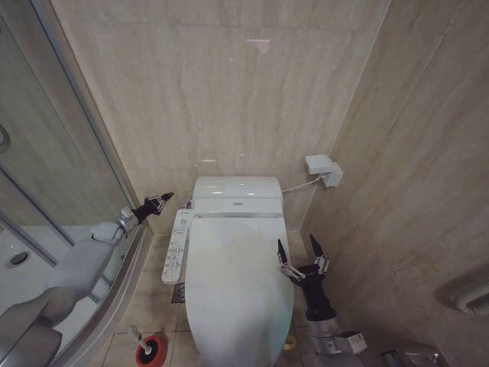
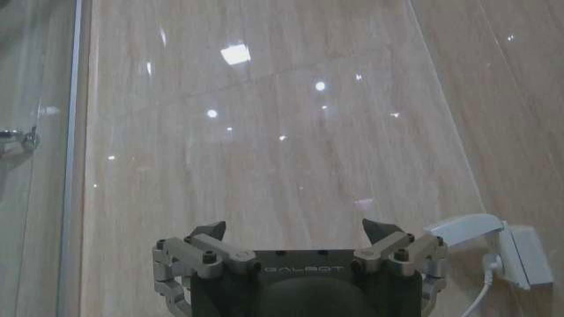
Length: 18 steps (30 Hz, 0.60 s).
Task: Open the toilet lid, clean the toilet bowl with a toilet brush, close the toilet lid, and flush.
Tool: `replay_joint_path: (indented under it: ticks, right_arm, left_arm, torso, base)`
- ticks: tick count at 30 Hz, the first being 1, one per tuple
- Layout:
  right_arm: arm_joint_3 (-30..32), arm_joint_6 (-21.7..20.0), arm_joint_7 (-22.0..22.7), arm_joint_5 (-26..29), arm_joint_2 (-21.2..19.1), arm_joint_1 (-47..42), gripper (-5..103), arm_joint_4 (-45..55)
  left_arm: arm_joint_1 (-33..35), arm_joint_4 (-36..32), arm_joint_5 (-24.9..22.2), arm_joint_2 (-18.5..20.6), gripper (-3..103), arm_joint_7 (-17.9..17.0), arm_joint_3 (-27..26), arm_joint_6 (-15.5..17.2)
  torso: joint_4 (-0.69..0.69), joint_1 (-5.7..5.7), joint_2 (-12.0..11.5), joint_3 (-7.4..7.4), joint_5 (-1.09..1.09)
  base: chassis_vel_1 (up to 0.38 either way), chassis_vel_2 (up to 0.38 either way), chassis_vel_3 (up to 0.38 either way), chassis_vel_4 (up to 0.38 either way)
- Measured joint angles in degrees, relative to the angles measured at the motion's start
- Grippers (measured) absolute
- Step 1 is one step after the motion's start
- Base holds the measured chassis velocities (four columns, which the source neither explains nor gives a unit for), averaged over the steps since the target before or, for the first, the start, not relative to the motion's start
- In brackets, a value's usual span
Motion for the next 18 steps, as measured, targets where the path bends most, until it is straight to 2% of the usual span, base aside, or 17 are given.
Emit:
replay_joint_path:
  ticks: [1,2,11,18]
  right_arm:
    - [0.0,0.1,0.0,-0.1,0.1,-0.1,100,0.0]
    - [0.0,0.2,-0.1,-0.1,0.1,-0.2,100,0.1]
    - [0.4,0.9,-0.2,-0.3,0.6,-1.0,100,0.4]
    - [1.1,1.3,-0.2,-0.3,0.9,-1.4,100,0.5]
  left_arm:
    - [-0.3,0.6,0.4,0.0,12,1.0,0.3,0.0]
    - [-0.5,1.0,1.0,0.0,0,1.7,0.5,-0.1]
    - [-1.1,3.0,2.2,-1.7,0,3.9,1.2,-0.6]
    - [-2.4,6.7,4.1,-4.9,0,2.4,1.4,-0.9]
  torso:
    - [0.00,0.00,0.0,0.00,0.00]
    - [0.00,0.00,0.0,0.00,-0.01]
    - [-0.01,0.00,0.0,0.00,-0.01]
    - [-0.02,0.00,0.0,0.00,-0.01]
  base:
    - [0.000,0.000,0.000,0.000]
    - [0.000,0.000,0.000,0.000]
    - [0.000,0.000,0.000,0.000]
    - [0.000,0.000,0.000,0.000]
